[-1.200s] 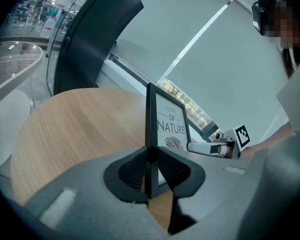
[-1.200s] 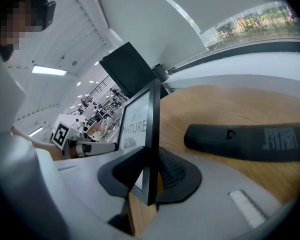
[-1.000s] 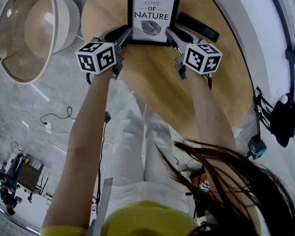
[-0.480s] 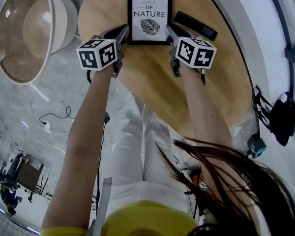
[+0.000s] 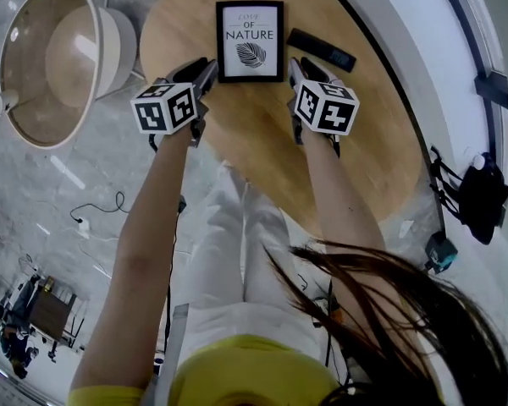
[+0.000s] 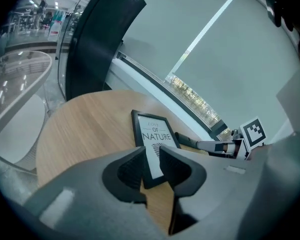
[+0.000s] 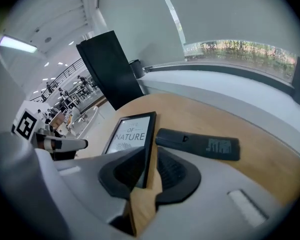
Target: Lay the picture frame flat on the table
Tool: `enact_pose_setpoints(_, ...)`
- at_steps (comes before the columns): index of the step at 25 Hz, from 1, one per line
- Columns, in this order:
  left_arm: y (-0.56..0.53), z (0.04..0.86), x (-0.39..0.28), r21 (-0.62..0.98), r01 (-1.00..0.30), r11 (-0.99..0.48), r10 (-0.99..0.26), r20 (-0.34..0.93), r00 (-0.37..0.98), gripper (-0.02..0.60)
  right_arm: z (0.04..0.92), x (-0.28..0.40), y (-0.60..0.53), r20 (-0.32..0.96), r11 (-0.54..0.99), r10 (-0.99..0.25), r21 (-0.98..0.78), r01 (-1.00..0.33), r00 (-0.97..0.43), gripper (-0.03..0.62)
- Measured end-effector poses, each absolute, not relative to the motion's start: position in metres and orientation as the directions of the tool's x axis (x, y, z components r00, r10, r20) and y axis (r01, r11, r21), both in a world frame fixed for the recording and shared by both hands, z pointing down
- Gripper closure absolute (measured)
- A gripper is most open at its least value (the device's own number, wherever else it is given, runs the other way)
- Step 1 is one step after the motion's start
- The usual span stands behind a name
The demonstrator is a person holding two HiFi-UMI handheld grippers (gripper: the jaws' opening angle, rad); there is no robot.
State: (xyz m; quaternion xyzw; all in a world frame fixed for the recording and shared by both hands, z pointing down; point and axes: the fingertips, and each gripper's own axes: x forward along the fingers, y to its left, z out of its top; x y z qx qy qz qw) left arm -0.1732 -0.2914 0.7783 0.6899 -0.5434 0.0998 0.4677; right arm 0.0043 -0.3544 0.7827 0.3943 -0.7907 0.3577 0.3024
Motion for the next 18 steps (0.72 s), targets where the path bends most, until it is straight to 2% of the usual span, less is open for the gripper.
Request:
enact_pose_setpoints(2,-0.283,0.752,-0.173,0.518,-0.855,0.02,-0.665,0.646,0.376,0.533,0.758,0.012,-0.348,0.761,0.429,-0.423,-0.309,-0.848,-0.492,0.585)
enact_pose_setpoints(3,-0.28,0.738,-0.173,0.509,-0.86,0.018,-0.672,0.643,0.367,0.553,0.745,0.016,-0.345,0.759,0.427,-0.43,-0.306,-0.851,-0.488,0.595)
enact_pose_setpoints(4,-0.277,0.724,-0.173,0.503,-0.864,0.019,-0.681,0.64,0.357,0.578,0.731,0.021,-0.343,0.755,0.423,-0.437,-0.306,-0.853,-0.488,0.595)
enact_pose_setpoints(10,-0.248,0.632,-0.163,0.486,-0.873,0.028,-0.722,0.614,0.319,0.58,0.636,0.035,-0.31,0.722,0.449,-0.473,-0.296,-0.843,-0.505,0.594)
enact_pose_setpoints(18,-0.212,0.508,-0.126,0.433,-0.899,-0.069,-0.787,0.53,0.316,0.58,0.519,0.056,-0.257,0.643,0.493,-0.574,-0.223,-0.841,-0.507,0.594)
